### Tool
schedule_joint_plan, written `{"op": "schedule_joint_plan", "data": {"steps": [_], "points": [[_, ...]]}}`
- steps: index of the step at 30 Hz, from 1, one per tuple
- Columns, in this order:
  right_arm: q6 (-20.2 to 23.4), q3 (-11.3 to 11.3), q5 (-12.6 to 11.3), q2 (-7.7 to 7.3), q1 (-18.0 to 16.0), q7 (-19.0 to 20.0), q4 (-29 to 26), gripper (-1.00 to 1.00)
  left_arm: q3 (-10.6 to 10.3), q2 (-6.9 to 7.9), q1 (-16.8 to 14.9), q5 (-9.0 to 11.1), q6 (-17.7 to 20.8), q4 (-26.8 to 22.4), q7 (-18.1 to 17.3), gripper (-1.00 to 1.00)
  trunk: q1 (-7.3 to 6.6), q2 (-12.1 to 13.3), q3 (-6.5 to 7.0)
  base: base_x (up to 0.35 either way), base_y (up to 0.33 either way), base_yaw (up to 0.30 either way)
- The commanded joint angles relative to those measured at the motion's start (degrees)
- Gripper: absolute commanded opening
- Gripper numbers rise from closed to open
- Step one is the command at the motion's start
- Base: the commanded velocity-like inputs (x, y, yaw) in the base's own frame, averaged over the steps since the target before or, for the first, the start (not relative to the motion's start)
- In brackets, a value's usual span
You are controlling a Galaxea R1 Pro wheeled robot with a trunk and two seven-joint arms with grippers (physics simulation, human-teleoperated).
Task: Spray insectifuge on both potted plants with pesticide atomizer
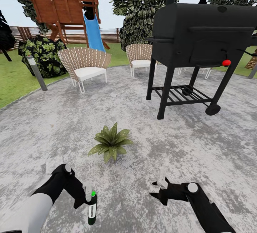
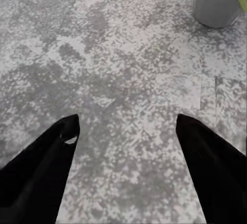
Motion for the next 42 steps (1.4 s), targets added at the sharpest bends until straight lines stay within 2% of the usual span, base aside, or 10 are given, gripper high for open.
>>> {"op": "schedule_joint_plan", "data": {"steps": [1, 3, 6, 7, 12, 15, 18, 21, 23, 42], "points": [[-0.2, 0.1, 0.4, 0.05, 0.0, 0.2, 0.0, -1.0, 0.1, -0.09, 0.0, -0.4, 0.4, -0.1, -0.2, -1.0, -0.01, 0.0, -0.05, 0.0, 0.0, 0.0], [-0.2, 0.3, 0.3, 0.42, 0.0, 0.2, -0.1, -1.0, -0.2, -0.11, 0.0, -0.5, 0.4, 0.0, 0.1, -1.0, -0.01, 0.0, -0.05, 0.0, 0.0, 0.0], [0.0, 0.6, 0.5, 3.56, 0.0, 0.3, 0.1, -1.0, -0.9, -0.18, 0.1, -0.5, 0.3, 0.0, 0.3, -1.0, -0.01, 0.0, -0.05, 0.0, 0.0, 0.0], [0.0, 0.6, 0.6, 4.93, 0.0, 0.3, 0.1, -1.0, -2.1, -0.2, 0.1, -0.5, 0.2, -0.2, 0.4, -1.0, -0.01, 0.0, -0.05, 0.0, 0.0, 0.0], [-0.1, 0.8, 0.7, 8.61, 0.0, 0.8, 0.0, -1.0, -4.8, -0.94, 0.1, -0.5, 0.1, -0.4, 0.9, -1.0, -0.01, 0.0, -0.05, 0.0, 0.0, 0.0], [0.0, 3.2, 0.7, 9.72, -0.1, 1.6, -0.1, -1.0, -5.1, -2.18, 0.1, -0.5, -2.0, -0.4, 2.2, -1.0, -0.01, 0.0, -0.05, 0.0, 0.0, 0.0], [0.1, 6.2, 0.5, 10.22, -0.1, 1.8, -0.1, -1.0, -5.1, -3.32, 0.1, -0.6, -3.7, -0.4, 3.0, -1.0, -0.01, 0.0, -0.05, 0.0, 0.0, 0.0], [0.1, 6.7, 0.5, 10.56, -0.1, 1.8, -0.1, -1.0, -5.6, -4.38, 0.1, -0.6, -4.1, -0.5, 3.2, -1.0, -0.01, 0.0, -0.05, 0.0, 0.0, 0.0], [0.0, 6.8, 0.4, 10.71, -0.3, 1.7, -0.1, -1.0, -7.2, -6.33, 0.0, -0.6, -4.1, -1.1, 4.1, -1.0, -0.01, 0.0, -0.05, 0.0, 0.0, 0.0], [0.0, 6.8, 0.5, 10.67, -0.3, 1.7, -0.1, -1.0, -7.4, -10.13, 0.1, -0.5, -4.2, -1.3, 4.5, -1.0, -0.01, 0.0, -0.05, 0.0, 0.0, 0.0]]}}
